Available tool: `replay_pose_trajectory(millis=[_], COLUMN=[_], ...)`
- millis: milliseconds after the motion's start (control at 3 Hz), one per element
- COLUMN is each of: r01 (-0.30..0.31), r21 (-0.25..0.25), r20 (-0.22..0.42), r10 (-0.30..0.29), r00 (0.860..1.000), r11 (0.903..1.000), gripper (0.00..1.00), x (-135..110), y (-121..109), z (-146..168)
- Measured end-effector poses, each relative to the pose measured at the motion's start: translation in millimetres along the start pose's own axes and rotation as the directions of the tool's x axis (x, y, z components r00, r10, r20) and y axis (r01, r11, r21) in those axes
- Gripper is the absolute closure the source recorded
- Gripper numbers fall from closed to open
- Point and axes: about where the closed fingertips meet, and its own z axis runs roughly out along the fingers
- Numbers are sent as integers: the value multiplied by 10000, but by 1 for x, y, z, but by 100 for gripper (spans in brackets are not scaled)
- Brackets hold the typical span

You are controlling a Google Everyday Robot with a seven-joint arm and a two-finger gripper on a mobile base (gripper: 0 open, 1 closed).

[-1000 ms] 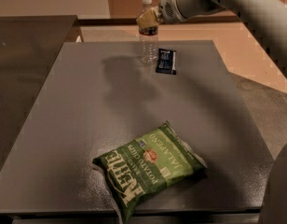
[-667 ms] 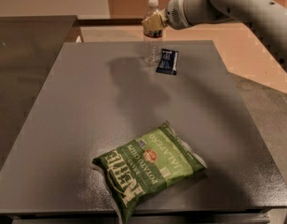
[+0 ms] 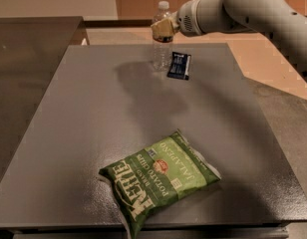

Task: Move water bottle near rxbar blueberry

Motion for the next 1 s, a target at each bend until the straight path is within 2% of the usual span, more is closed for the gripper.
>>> replay_pose_trajectory(millis=[333, 667, 1000], r01=[5, 10, 10], r21=[-36, -73, -74], r20=[-6, -15, -15], r10=[-5, -10, -10], r00=[10000, 10000, 10000], r11=[10000, 10000, 10000], gripper=[13, 0, 0], x=[0, 0, 0], y=[2, 3, 3], z=[2, 4, 4])
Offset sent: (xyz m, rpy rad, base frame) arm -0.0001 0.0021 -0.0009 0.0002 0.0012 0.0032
